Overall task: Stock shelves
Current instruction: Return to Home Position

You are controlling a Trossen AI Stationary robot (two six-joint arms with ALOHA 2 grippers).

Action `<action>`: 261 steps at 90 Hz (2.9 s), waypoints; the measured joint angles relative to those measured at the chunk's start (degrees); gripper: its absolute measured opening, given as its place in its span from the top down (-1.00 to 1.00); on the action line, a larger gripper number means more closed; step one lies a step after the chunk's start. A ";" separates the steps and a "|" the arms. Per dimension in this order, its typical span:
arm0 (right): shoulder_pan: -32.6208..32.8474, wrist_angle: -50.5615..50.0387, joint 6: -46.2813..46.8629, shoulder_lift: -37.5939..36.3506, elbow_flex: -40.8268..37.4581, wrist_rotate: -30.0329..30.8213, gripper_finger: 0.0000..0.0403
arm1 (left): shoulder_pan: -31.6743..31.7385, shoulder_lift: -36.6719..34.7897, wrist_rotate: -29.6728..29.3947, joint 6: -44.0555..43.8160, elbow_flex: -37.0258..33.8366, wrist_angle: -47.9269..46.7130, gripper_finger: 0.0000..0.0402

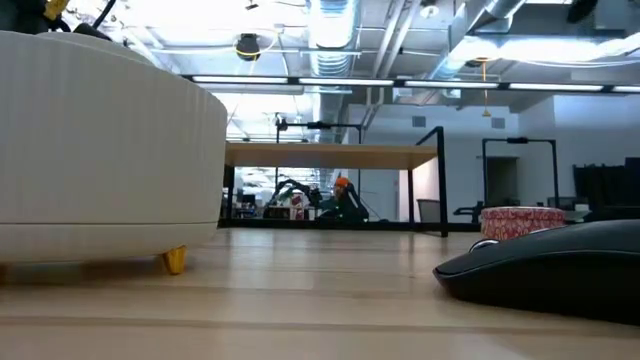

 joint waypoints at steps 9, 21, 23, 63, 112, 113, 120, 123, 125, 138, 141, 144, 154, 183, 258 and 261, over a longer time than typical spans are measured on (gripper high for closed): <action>2.96 3.53 0.55 0.25 -6.34 2.64 0.37 | 0.00 0.00 0.00 0.00 0.00 0.02 1.00; 5.07 10.05 2.92 -1.14 -14.49 3.66 0.37 | 0.00 0.00 -0.02 0.00 0.00 0.03 1.00; 5.28 11.10 3.01 -1.11 -15.53 3.66 0.37 | 0.00 0.00 -0.02 0.00 0.00 0.04 1.00; 4.72 8.37 8.66 -1.11 -22.39 3.23 0.37 | 0.00 0.00 -0.02 0.00 -0.02 0.08 1.00; 1.98 0.52 8.49 -0.62 -22.48 2.37 0.37 | 0.00 0.02 -0.02 0.00 0.02 0.11 1.00; 1.98 0.52 8.49 -0.61 -22.48 2.37 0.37 | 0.00 0.02 -0.02 0.00 0.02 0.11 1.00; 1.98 0.49 8.49 -0.64 -22.50 2.37 0.37 | 0.00 0.04 -0.02 0.00 0.02 0.11 1.00; 1.98 0.47 8.49 -0.61 -22.50 2.37 0.37 | 0.00 0.03 -0.02 0.00 0.02 0.11 1.00; 1.98 0.45 8.49 -0.61 -22.50 2.37 0.37 | 0.00 0.02 -0.01 0.00 0.02 0.11 1.00; 1.98 0.41 8.49 -0.63 -22.52 2.37 0.37 | 0.00 0.02 -0.02 0.00 0.06 0.11 1.00; 1.98 0.41 8.49 -0.64 -22.53 2.37 0.37 | 0.00 0.02 -0.02 0.02 0.07 0.11 1.00; 1.98 0.38 8.49 -0.61 -22.53 2.37 0.37 | 0.00 0.02 -0.02 0.00 0.07 0.11 1.00; 1.98 0.13 8.49 -0.61 -22.53 2.37 0.37 | 0.00 0.02 -0.02 0.00 0.07 0.11 1.00; 1.98 0.13 8.51 -0.62 -22.57 2.37 0.37 | 0.00 0.02 0.00 0.00 0.07 0.11 1.00; 1.99 0.08 8.51 -0.63 -22.61 2.39 0.37 | 0.00 0.02 0.00 0.00 0.07 0.13 1.00; 1.98 0.08 8.51 -0.62 -22.61 2.39 0.37 | 0.00 0.02 0.00 0.00 0.07 0.13 1.00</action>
